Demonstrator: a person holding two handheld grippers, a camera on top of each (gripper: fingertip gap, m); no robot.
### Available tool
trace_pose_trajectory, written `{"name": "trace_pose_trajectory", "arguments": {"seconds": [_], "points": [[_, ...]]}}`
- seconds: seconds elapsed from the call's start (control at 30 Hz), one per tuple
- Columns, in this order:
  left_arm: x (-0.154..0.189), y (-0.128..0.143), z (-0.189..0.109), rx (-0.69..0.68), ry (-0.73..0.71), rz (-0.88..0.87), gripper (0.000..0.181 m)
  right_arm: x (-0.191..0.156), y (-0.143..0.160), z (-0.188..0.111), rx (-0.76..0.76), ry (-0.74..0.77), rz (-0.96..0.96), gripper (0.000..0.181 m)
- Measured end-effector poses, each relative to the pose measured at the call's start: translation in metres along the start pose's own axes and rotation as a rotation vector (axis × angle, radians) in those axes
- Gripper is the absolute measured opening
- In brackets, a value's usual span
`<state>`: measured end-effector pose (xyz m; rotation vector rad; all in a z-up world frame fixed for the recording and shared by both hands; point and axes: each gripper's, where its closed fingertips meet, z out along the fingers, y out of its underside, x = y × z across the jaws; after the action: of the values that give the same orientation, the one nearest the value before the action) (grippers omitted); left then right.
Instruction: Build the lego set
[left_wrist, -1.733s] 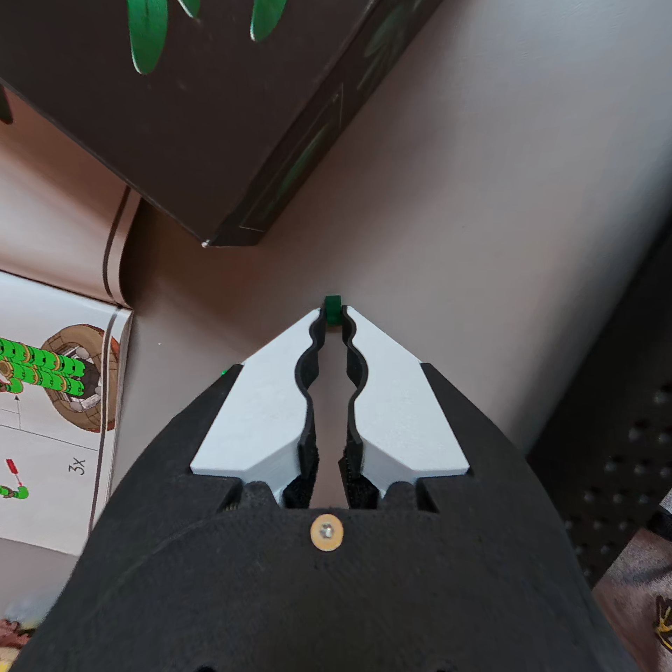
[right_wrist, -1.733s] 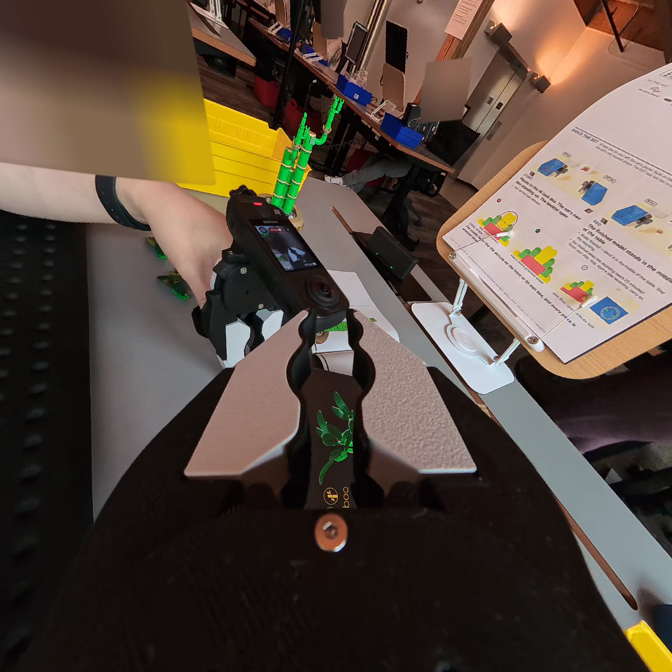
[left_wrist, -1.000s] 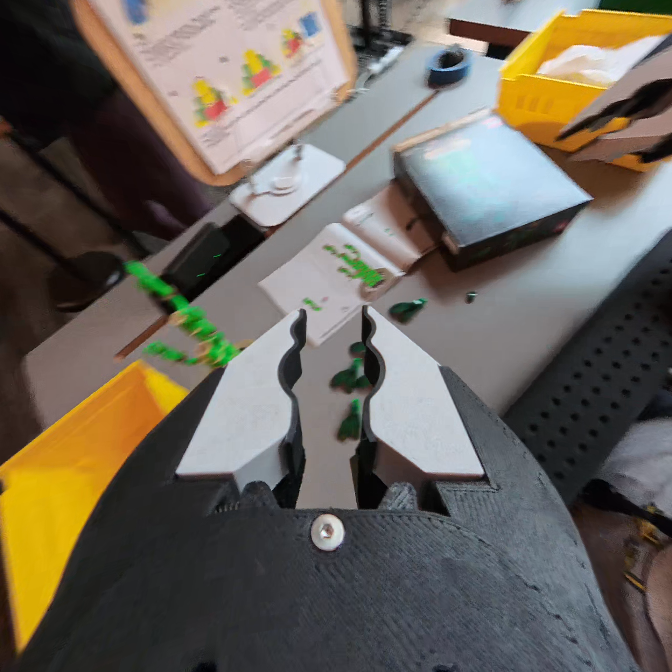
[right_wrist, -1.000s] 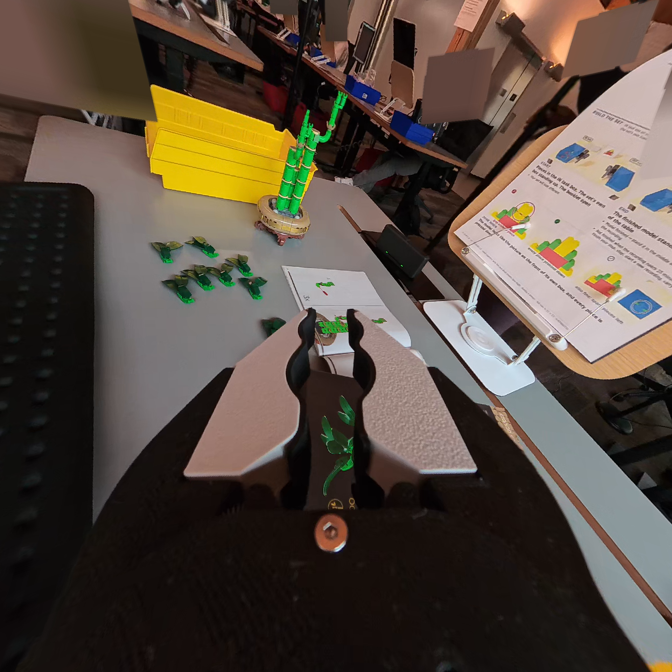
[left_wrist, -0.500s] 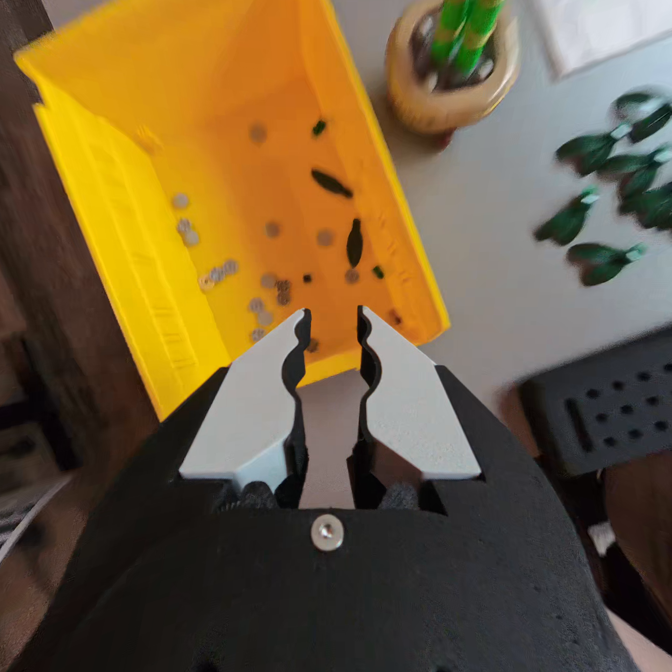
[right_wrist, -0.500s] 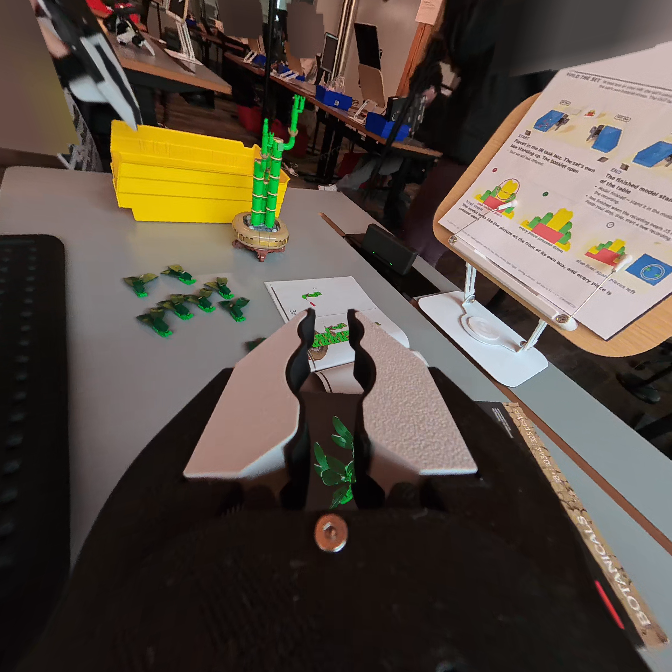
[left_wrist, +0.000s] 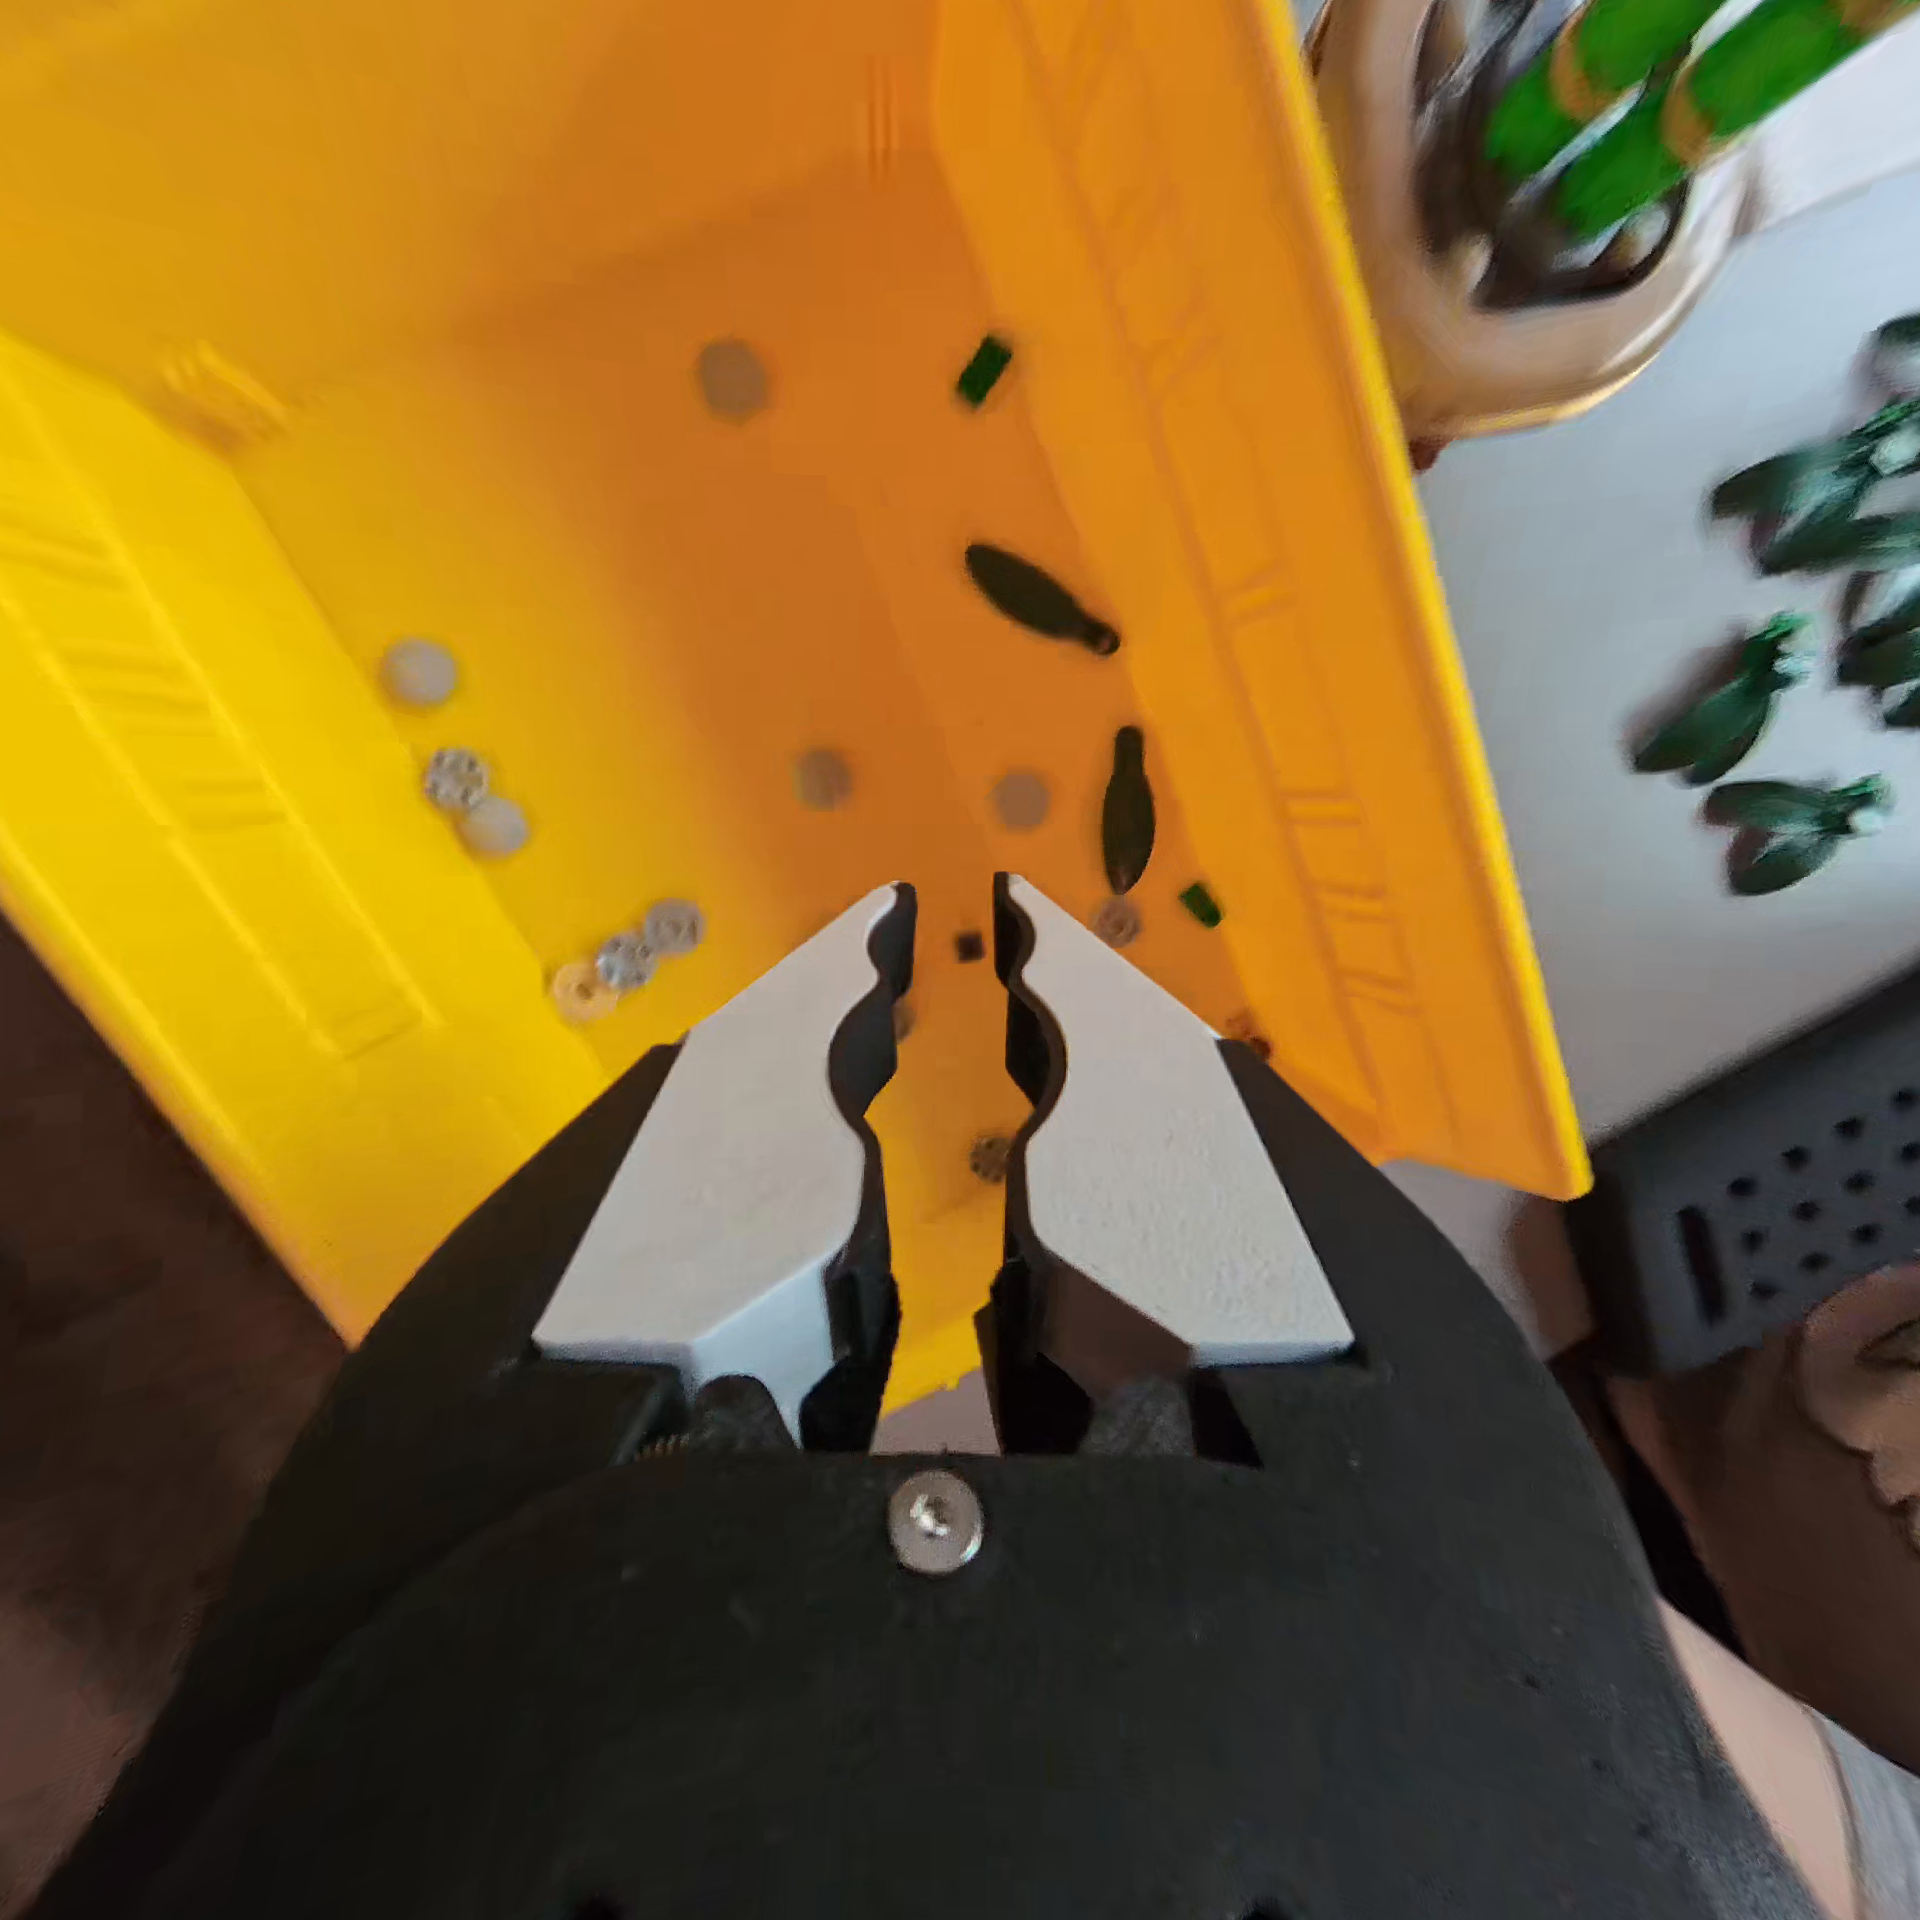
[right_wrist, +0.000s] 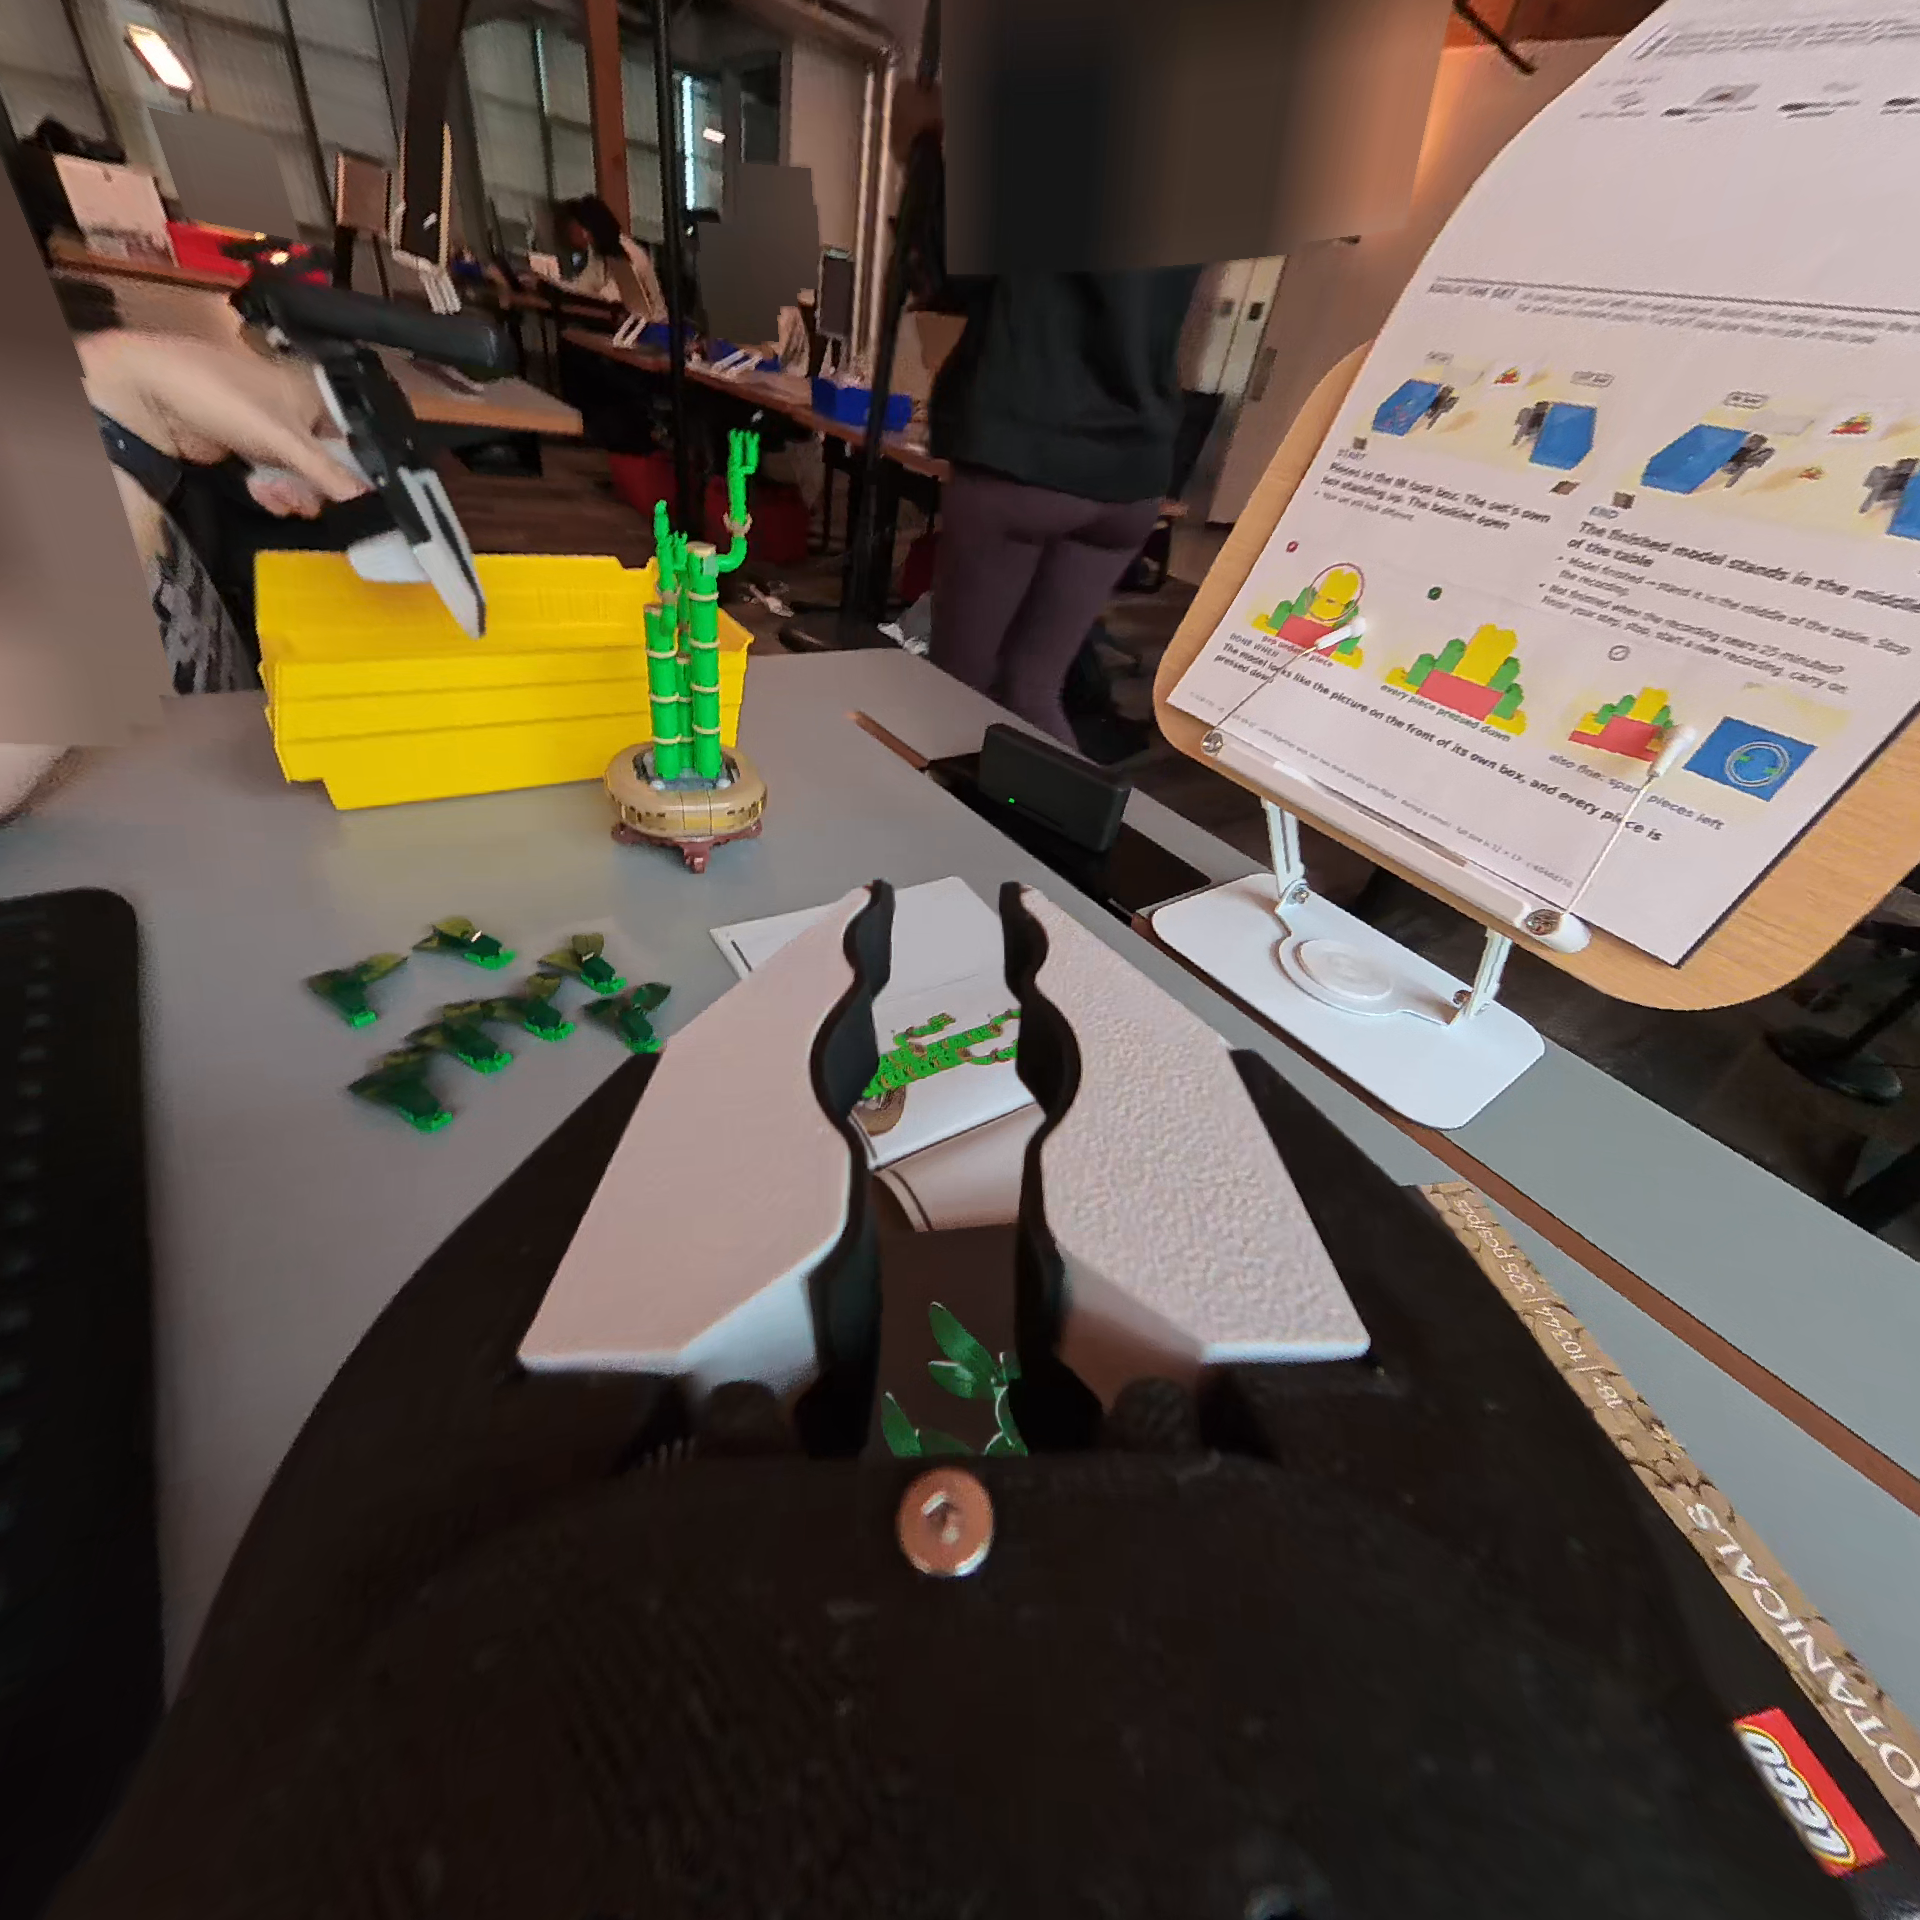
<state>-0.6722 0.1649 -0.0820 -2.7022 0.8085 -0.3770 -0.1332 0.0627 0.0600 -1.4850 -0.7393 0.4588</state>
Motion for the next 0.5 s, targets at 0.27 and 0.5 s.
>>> {"name": "trace_pose_trajectory", "arguments": {"seconds": [0.27, 0.5], "points": [[0.004, -0.041, 0.047, 0.037, 0.225, -0.062, 0.020, 0.004, -0.001, 0.013, 0.024, 0.040, 0.035, 0.020], [0.002, -0.053, 0.078, 0.049, 0.147, 0.152, 0.011, -0.010, 0.003, 0.030, -0.012, 0.001, 0.024, 0.020]]}}
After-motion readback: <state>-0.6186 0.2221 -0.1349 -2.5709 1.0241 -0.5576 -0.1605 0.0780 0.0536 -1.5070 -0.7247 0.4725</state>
